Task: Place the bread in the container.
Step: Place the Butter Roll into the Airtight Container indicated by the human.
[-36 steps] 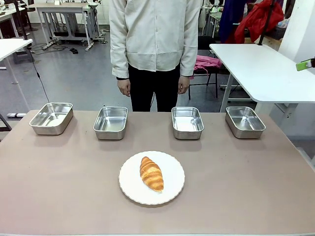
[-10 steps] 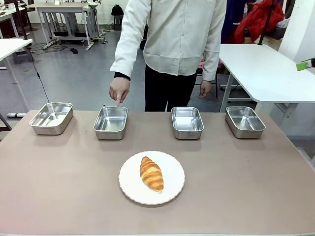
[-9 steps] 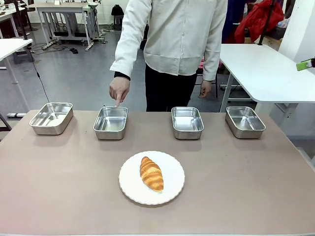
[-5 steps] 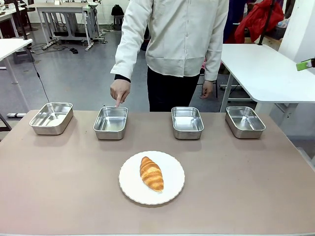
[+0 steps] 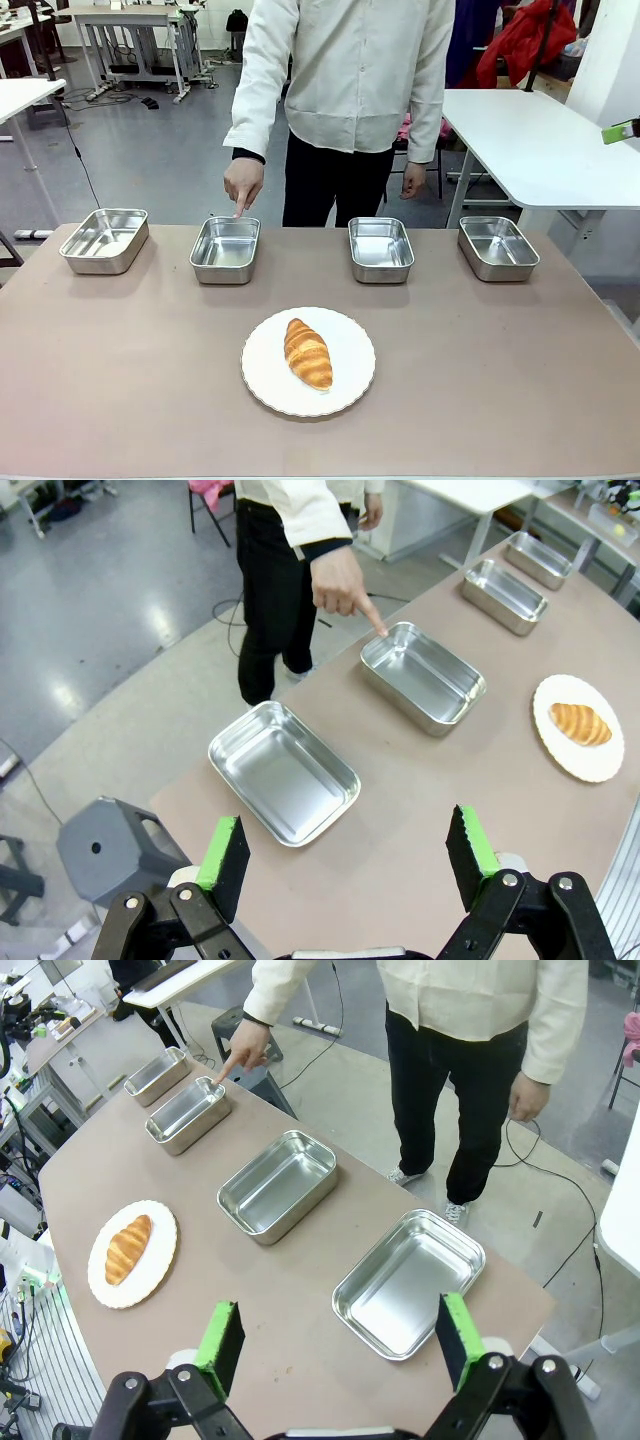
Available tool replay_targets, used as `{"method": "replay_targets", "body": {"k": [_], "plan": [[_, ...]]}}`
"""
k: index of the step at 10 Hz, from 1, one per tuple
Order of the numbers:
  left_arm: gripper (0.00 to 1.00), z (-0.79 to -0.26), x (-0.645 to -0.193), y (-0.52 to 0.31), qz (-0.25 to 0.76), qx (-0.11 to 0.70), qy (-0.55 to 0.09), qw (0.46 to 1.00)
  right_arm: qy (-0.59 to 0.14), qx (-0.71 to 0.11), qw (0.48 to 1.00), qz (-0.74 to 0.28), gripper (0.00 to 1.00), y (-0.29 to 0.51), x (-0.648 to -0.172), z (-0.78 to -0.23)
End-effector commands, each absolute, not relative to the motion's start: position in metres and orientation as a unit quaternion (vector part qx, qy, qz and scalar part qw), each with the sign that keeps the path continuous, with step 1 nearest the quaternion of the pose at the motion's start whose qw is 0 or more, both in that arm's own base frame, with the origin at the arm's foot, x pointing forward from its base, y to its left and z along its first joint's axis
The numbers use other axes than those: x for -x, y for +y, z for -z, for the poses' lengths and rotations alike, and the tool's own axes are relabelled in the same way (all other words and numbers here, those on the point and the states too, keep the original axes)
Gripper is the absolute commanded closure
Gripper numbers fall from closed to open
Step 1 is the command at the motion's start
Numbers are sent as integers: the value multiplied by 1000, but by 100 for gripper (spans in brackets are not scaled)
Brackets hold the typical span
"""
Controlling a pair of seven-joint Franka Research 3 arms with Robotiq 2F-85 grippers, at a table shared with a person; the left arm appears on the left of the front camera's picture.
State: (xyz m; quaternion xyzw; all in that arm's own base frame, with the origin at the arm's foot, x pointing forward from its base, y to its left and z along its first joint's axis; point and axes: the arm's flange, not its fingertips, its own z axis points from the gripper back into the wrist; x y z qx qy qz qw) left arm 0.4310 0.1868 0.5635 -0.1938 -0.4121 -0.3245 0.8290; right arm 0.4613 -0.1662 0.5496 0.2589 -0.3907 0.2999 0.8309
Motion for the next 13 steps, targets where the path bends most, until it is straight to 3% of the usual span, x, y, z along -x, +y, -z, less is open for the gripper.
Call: {"method": "replay_targets", "body": {"k": [1, 3, 5, 7, 10, 13], "plan": [[0, -583, -450, 135, 269, 164, -379, 870, -395, -260, 829, -299, 0, -164, -462, -551], [0, -604, -475, 70, 225, 177, -358, 889, -395, -260, 829, -299, 0, -164, -462, -551], [0, -609, -500, -17, 200, 152, -287, 924, -395, -260, 829, -299, 0, -164, -462, -551], [0, -602, -518, -92, 96, 156, -246, 952, -395, -260, 829, -299, 0, -164, -462, -551], [0, -556, -529, -180, -35, 197, -173, 964, -395, -260, 829, -299, 0, -164, -462, -551], [0, -504, -503, -246, -23, 164, -114, 980, -395, -260, 829, -299, 0, -164, -462, -551]]}}
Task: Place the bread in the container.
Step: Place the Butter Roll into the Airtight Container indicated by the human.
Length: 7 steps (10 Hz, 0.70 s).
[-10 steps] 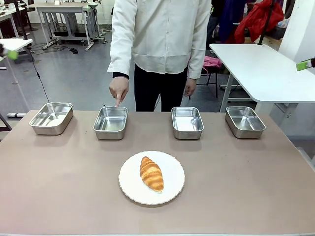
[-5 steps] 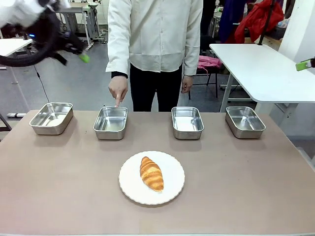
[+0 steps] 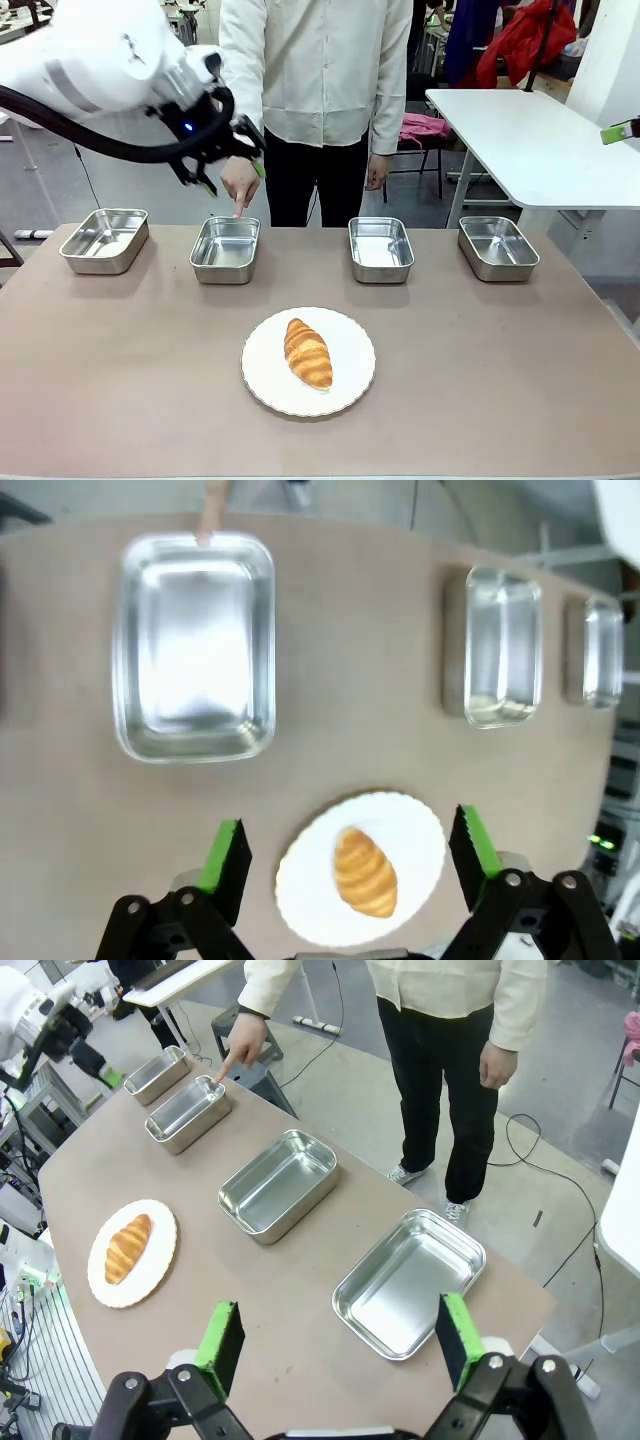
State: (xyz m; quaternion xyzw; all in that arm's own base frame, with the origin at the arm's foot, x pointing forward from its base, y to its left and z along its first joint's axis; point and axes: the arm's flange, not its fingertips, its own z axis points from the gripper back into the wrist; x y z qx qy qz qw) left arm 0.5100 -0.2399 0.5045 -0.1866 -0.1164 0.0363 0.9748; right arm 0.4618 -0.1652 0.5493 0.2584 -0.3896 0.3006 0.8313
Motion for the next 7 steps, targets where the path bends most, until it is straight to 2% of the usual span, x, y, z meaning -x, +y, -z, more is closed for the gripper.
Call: {"method": "replay_targets", "body": {"k": [1, 2, 5, 6, 7], "plan": [[0, -498, -493, -242, -1, 162, -107, 981, -395, -260, 829, -299, 0, -164, -462, -551], [0, -504, -510, -240, -36, 187, -116, 975, -395, -260, 829, -299, 0, -164, -462, -551], [0, -504, -510, -240, -36, 187, -116, 975, -395, -260, 829, -299, 0, -164, -462, -551], [0, -501, -508, -246, -30, 183, -113, 976, -395, -260, 829, -299, 0, -164, -462, -551], [0, -495, -483, -266, -28, 155, -100, 982, -395, -260, 829, -299, 0, -164, -462, -551]]}}
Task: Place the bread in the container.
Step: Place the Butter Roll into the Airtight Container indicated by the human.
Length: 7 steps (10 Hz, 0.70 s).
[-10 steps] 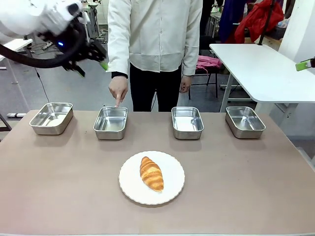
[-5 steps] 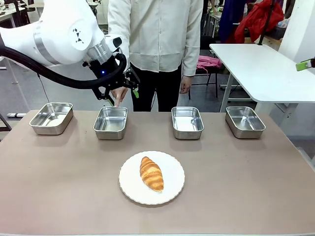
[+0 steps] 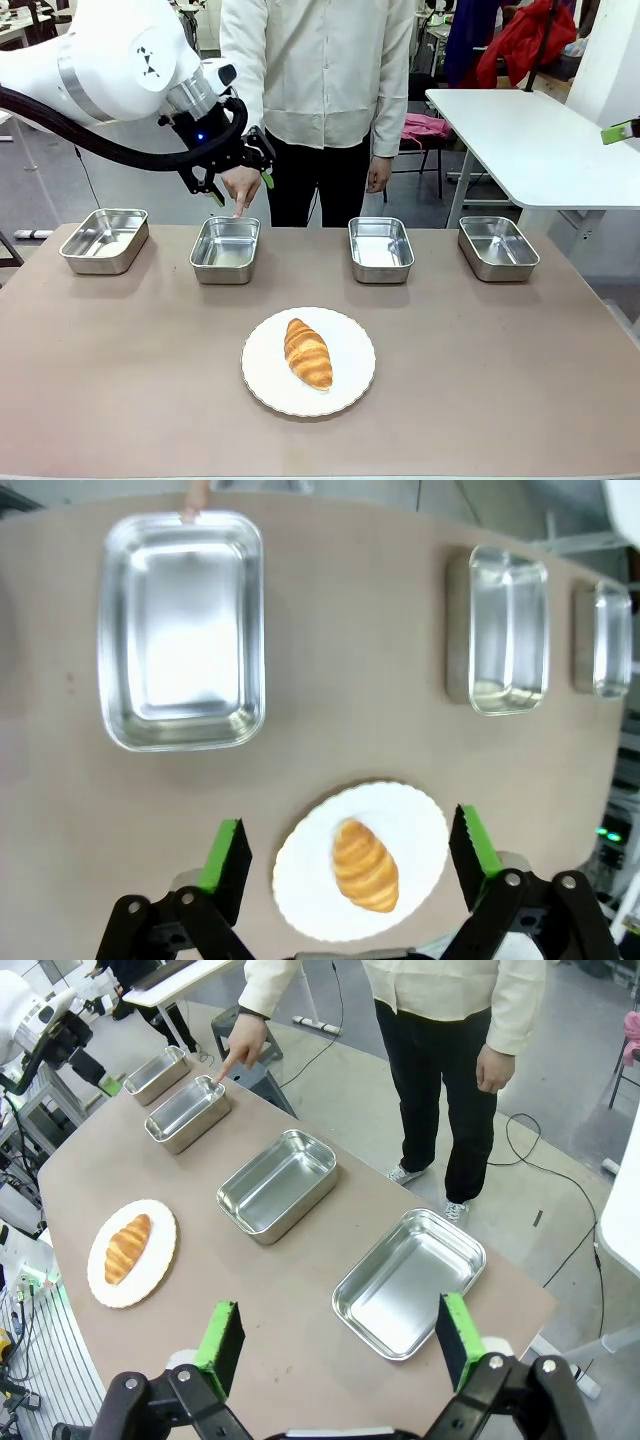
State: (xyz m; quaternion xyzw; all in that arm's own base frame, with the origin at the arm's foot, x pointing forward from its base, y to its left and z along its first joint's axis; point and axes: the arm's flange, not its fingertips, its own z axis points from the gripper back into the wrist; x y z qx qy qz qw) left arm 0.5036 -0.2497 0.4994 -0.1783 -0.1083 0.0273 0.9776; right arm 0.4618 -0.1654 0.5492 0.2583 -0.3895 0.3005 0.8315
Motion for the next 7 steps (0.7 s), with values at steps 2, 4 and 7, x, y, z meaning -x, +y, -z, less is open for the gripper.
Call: {"method": "replay_targets", "body": {"k": [2, 4, 7], "plan": [[0, -482, -456, -307, -40, 160, -74, 984, -395, -260, 829, -299, 0, -164, -462, -551], [0, -463, -434, -339, -59, 140, -46, 987, -395, -260, 829, -299, 0, -164, -462, -551], [0, -425, -403, -366, -88, 119, 0, 989, -395, -260, 829, -299, 0, -164, -462, -551]]}}
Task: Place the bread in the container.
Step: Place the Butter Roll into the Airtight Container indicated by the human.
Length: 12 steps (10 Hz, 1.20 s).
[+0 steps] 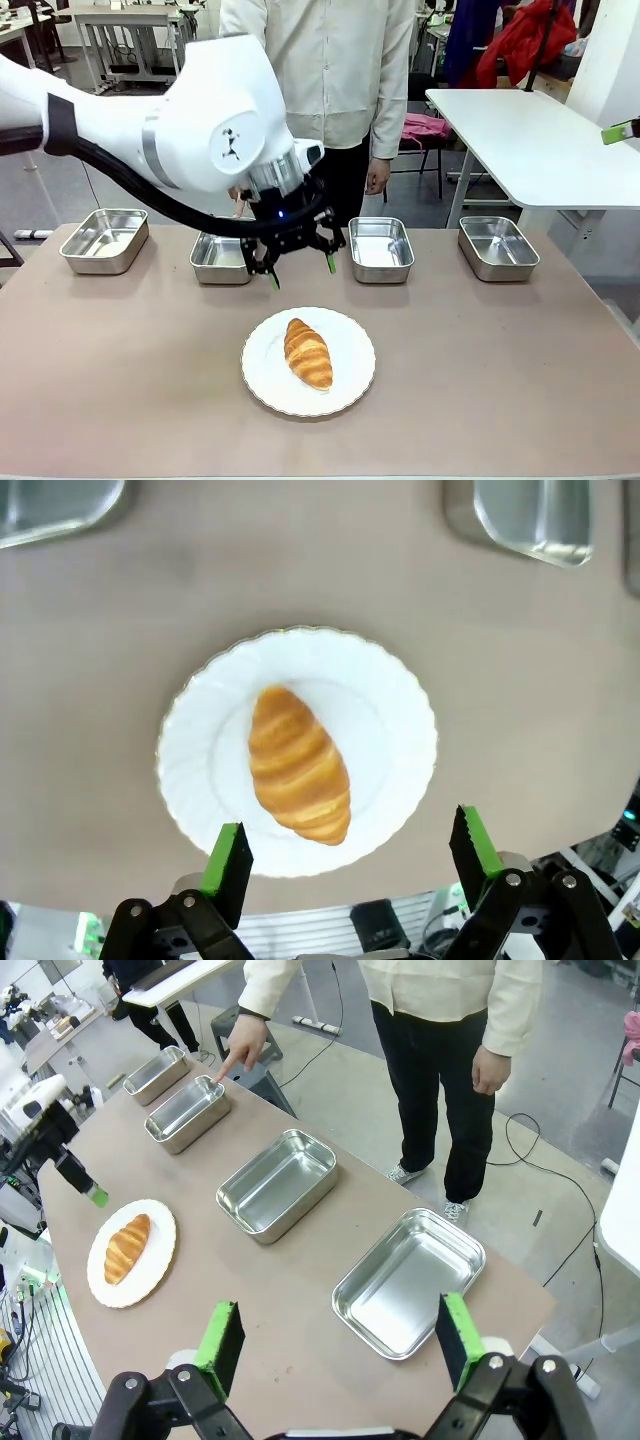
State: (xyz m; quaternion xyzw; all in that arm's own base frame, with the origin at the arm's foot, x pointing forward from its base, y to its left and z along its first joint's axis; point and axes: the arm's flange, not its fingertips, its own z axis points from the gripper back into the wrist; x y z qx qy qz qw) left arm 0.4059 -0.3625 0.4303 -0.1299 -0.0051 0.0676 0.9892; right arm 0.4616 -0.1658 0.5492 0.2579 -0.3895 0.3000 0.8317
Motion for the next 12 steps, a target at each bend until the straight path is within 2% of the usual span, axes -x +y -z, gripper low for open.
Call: {"method": "replay_targets", "body": {"k": [1, 4, 8, 12], "plan": [[0, -416, -396, -368, -99, 121, 7, 988, -395, -260, 829, -299, 0, -164, -462, -551], [0, -393, -381, -377, -135, 101, 13, 986, -395, -260, 829, -299, 0, -164, -462, -551], [0, -363, -369, -391, -150, 78, 54, 984, -395, -260, 829, -299, 0, -164, -462, -551], [0, -342, -363, -393, -139, 65, 45, 987, -395, -260, 829, -299, 0, -164, -462, -551]]}}
